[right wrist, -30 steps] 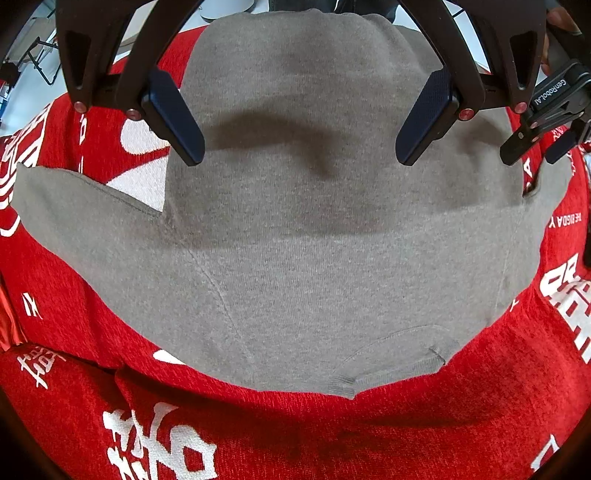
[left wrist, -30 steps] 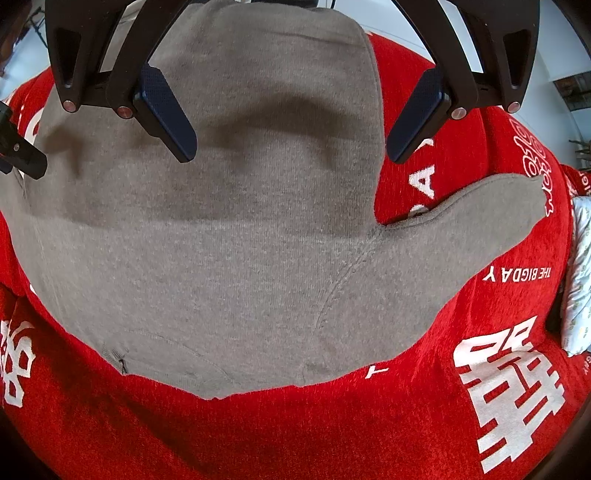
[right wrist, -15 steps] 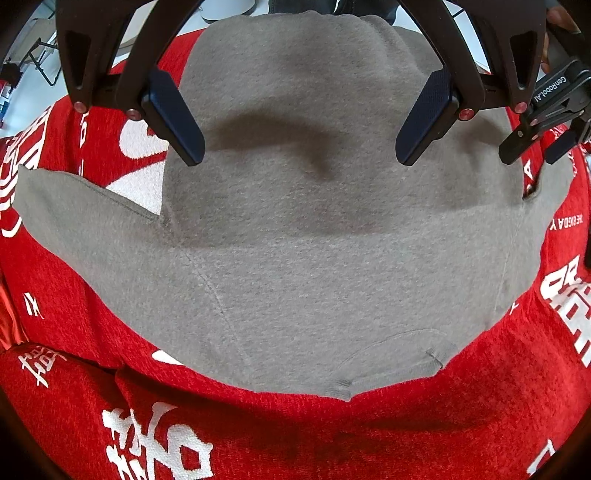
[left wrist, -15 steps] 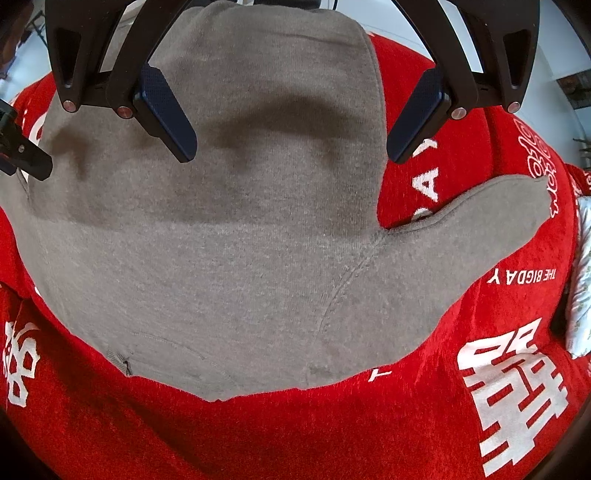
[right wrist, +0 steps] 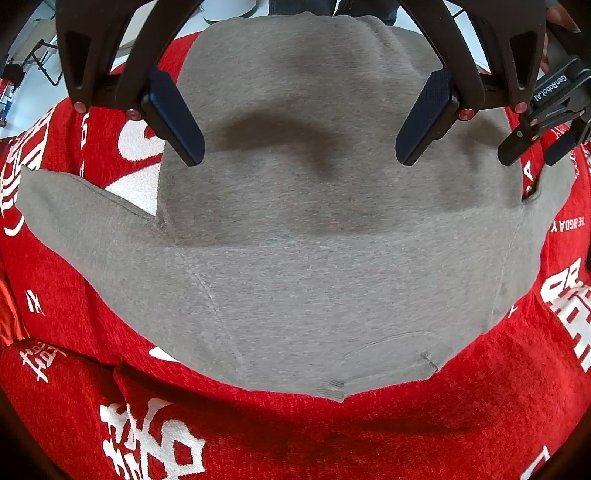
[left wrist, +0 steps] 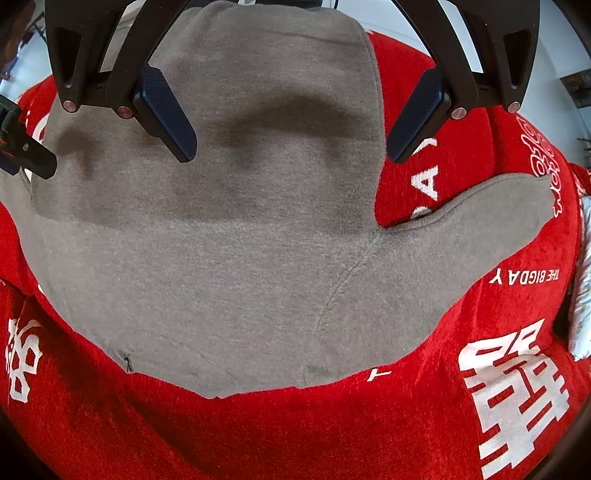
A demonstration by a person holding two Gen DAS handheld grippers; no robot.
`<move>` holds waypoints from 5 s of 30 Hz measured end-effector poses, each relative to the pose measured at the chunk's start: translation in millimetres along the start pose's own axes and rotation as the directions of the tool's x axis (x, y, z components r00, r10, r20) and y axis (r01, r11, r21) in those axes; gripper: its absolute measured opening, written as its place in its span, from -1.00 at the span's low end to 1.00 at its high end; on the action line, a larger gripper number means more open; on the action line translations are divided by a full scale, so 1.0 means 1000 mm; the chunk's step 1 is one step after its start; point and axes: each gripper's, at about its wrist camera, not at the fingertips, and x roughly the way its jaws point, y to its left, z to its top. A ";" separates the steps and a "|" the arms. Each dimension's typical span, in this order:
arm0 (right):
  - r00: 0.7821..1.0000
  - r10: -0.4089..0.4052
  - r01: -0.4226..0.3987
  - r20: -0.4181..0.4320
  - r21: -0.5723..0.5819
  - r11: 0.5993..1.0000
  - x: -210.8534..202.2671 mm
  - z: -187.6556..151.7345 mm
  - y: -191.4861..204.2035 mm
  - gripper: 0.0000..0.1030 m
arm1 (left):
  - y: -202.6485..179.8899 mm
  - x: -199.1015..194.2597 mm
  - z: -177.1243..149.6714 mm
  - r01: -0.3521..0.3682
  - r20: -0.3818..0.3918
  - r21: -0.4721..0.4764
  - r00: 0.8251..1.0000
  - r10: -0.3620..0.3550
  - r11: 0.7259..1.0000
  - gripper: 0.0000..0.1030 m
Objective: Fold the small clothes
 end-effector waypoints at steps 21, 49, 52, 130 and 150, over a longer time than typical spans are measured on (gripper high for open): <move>0.998 0.067 -0.066 0.016 -0.063 0.996 -0.001 -0.002 0.045 1.00 | 0.028 0.005 -0.003 0.066 0.004 -0.045 0.998 -0.066 0.997 1.00; 0.977 0.159 -0.203 -0.144 -0.374 0.905 0.046 -0.035 0.210 1.00 | 0.315 0.102 -0.062 0.452 0.325 -0.671 0.892 -0.316 0.587 1.00; 0.976 0.156 -0.203 -0.150 -0.383 0.901 0.047 -0.038 0.215 1.00 | 0.316 0.101 -0.050 0.529 0.401 -0.654 0.849 -0.346 0.540 1.00; 0.883 0.330 -0.466 0.333 0.539 0.701 0.054 0.055 -0.074 0.29 | 0.066 0.041 0.043 -0.070 0.189 -0.005 0.980 0.070 0.998 0.95; 0.584 0.795 -0.732 0.162 0.527 0.431 0.123 0.038 0.157 -0.36 | 0.112 0.068 0.137 0.169 0.059 -0.095 0.985 -0.164 0.981 0.39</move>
